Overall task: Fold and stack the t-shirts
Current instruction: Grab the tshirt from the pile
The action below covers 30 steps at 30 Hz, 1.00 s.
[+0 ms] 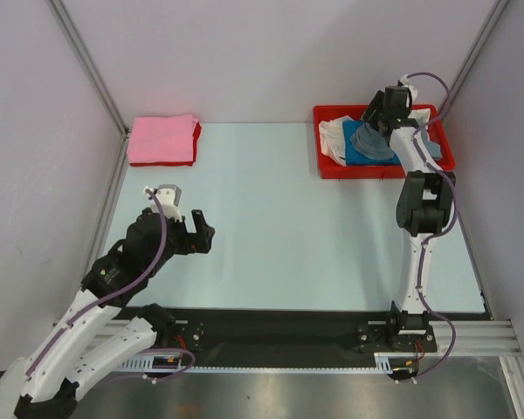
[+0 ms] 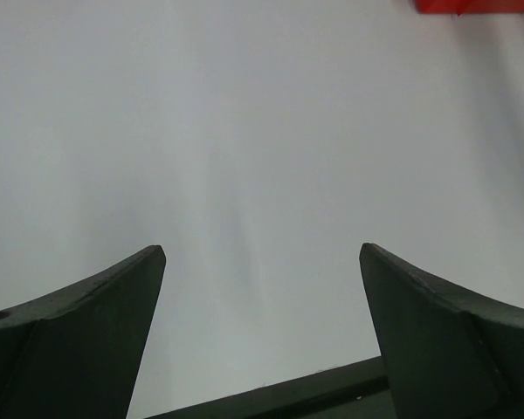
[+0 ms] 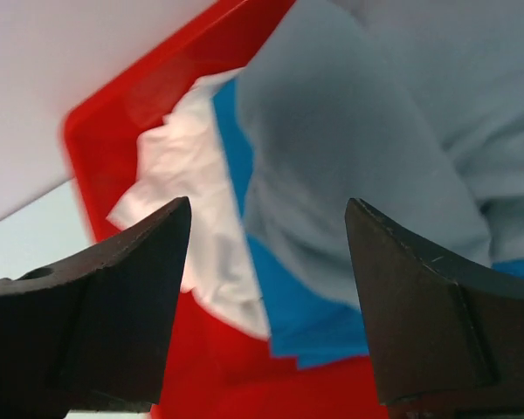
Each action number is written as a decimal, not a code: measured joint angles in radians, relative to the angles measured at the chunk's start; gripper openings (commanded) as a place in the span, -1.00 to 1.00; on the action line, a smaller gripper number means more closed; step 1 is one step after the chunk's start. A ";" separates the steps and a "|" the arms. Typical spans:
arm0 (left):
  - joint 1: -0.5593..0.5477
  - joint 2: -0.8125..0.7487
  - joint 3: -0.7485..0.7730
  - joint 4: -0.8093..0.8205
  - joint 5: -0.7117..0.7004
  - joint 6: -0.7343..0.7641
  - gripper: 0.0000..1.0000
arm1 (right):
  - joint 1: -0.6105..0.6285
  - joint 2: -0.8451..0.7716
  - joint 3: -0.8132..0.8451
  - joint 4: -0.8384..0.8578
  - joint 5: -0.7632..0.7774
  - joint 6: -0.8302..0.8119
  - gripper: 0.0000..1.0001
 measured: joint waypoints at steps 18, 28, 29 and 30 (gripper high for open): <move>0.000 0.192 0.090 -0.013 0.014 0.102 0.97 | 0.047 0.268 0.496 -0.104 0.201 -0.160 -1.00; 0.022 0.209 0.106 0.028 0.200 0.049 0.76 | 0.182 -0.407 0.361 -0.124 0.179 -0.137 -0.89; 0.023 0.208 0.112 0.030 0.211 0.042 0.77 | 0.226 -0.502 0.316 -0.124 0.172 -0.136 -0.72; 0.023 0.203 0.118 0.034 0.219 0.029 0.79 | 0.270 -0.579 0.275 -0.126 0.169 -0.134 -0.25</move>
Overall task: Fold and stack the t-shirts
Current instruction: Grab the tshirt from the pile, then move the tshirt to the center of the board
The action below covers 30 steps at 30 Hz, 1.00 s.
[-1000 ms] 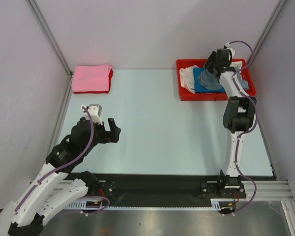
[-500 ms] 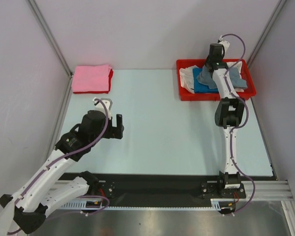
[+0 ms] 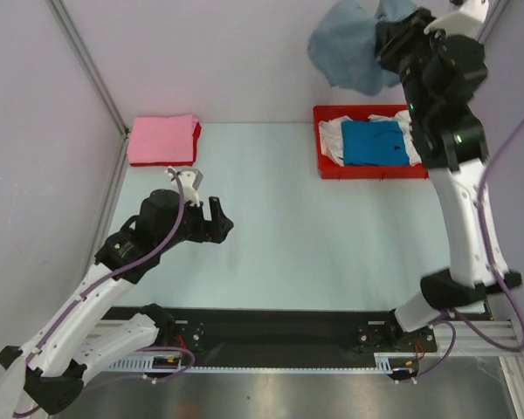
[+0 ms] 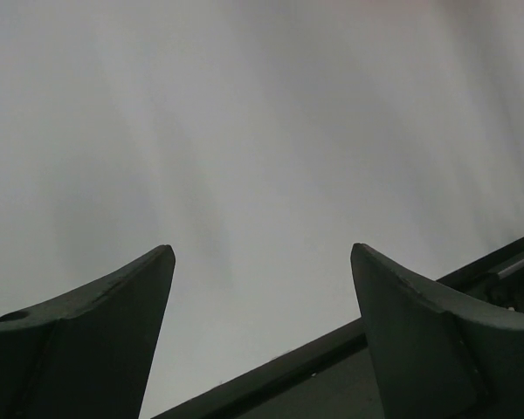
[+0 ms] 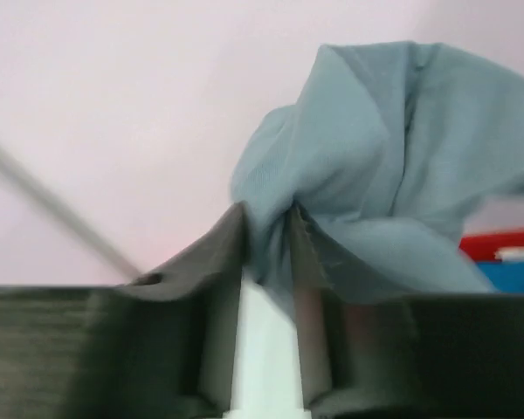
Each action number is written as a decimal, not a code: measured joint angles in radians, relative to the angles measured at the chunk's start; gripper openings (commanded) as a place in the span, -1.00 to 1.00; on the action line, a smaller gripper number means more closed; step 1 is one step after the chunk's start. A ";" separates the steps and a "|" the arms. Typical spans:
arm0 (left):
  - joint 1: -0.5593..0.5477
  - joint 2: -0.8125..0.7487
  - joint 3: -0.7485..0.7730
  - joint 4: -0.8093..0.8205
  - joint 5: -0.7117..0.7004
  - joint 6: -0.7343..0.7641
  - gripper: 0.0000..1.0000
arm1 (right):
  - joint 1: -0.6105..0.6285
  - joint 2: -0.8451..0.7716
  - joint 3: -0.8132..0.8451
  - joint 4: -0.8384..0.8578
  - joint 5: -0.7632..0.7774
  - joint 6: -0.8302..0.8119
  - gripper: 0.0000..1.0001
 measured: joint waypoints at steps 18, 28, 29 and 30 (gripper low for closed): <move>0.004 -0.091 -0.007 -0.032 0.069 -0.268 0.62 | 0.261 -0.818 -1.559 -0.267 -0.383 0.274 0.81; -0.147 0.577 0.007 0.008 0.201 -0.261 0.43 | 0.239 -0.855 -1.725 -0.169 -0.436 0.369 -0.04; -0.173 0.612 0.026 0.009 0.204 -0.254 0.44 | 0.221 -0.835 -1.725 -0.152 -0.438 0.371 -0.03; -0.199 0.633 0.042 0.010 0.204 -0.247 0.45 | 0.194 -0.807 -1.725 -0.129 -0.444 0.366 -0.01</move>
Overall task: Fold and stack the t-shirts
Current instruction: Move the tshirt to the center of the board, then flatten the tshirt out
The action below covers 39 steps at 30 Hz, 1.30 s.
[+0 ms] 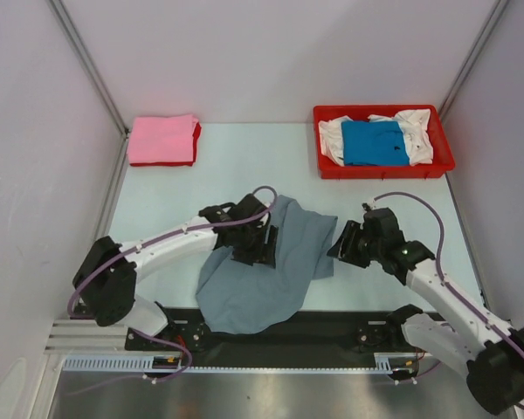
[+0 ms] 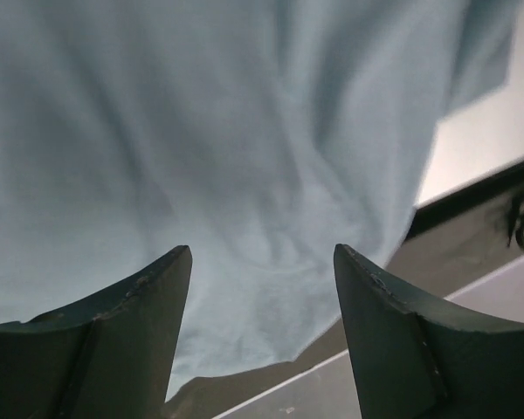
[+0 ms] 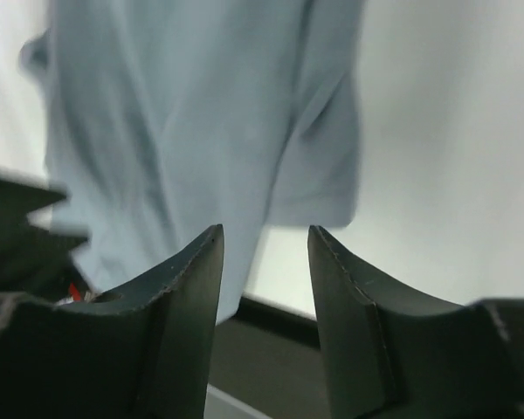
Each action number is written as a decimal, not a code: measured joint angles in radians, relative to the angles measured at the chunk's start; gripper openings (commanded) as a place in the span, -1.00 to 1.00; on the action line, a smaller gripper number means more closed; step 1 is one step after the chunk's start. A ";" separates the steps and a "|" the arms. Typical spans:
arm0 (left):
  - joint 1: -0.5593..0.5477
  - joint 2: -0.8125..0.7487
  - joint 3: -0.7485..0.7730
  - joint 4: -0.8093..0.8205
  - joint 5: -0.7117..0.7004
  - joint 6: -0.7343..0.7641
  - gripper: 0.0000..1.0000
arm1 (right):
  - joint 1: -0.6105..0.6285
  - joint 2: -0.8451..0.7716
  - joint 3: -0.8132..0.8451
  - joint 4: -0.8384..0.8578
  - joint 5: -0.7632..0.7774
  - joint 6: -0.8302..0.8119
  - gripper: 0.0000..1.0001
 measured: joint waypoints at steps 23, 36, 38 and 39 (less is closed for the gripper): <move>-0.383 0.270 0.073 -0.018 -0.018 0.108 -0.54 | -0.093 0.473 0.006 0.199 -0.140 -0.144 -0.56; -0.365 -0.035 0.232 -0.242 -0.363 0.118 -0.99 | -0.090 0.258 0.306 -0.151 0.084 -0.208 -1.00; -0.358 -0.148 0.317 -0.267 -0.431 0.121 -0.99 | -0.090 0.153 0.393 -0.246 0.164 -0.209 -1.00; -0.356 -0.193 0.345 -0.269 -0.455 0.122 -1.00 | -0.090 0.108 0.432 -0.285 0.194 -0.209 -1.00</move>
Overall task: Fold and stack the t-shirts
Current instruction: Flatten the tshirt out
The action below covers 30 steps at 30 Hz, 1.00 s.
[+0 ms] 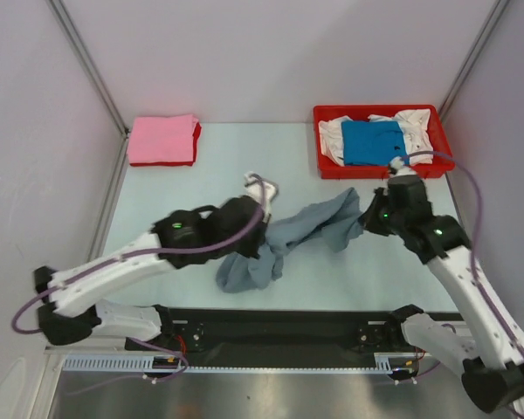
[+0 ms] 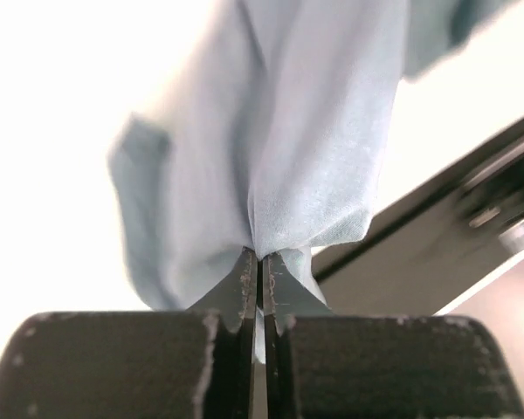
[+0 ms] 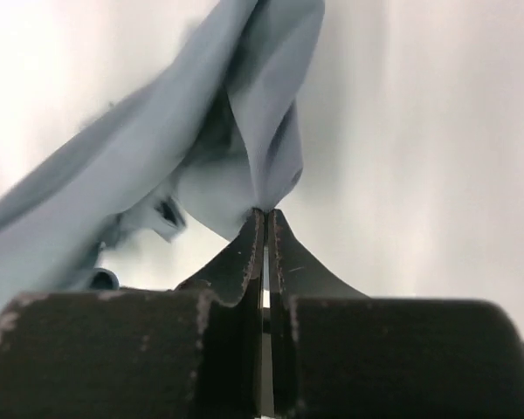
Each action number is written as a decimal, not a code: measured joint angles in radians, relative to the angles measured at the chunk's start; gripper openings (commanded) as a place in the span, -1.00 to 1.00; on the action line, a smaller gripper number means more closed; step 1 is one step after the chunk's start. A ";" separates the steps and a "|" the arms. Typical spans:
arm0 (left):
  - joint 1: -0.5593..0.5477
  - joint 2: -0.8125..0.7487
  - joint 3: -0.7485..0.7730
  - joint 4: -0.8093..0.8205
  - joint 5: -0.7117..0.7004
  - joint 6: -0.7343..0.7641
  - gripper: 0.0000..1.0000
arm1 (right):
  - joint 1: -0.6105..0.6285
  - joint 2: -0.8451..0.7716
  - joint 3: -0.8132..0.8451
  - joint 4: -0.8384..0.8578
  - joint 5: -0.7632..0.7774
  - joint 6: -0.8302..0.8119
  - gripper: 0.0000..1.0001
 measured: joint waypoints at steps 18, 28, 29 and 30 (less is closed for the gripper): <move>0.438 -0.246 0.296 0.016 -0.084 0.165 -0.99 | -0.009 -0.211 0.309 -0.331 0.294 0.015 -1.00; 0.750 0.477 0.538 -0.008 -0.011 0.213 0.68 | -0.372 0.353 0.256 -0.025 0.119 -0.044 -0.16; 0.766 0.530 0.591 -0.023 -0.037 0.214 0.82 | -0.396 0.434 0.282 -0.022 0.109 -0.058 -0.05; 0.779 0.549 0.620 -0.030 -0.054 0.216 0.83 | -0.410 0.504 0.313 -0.029 0.101 -0.071 0.07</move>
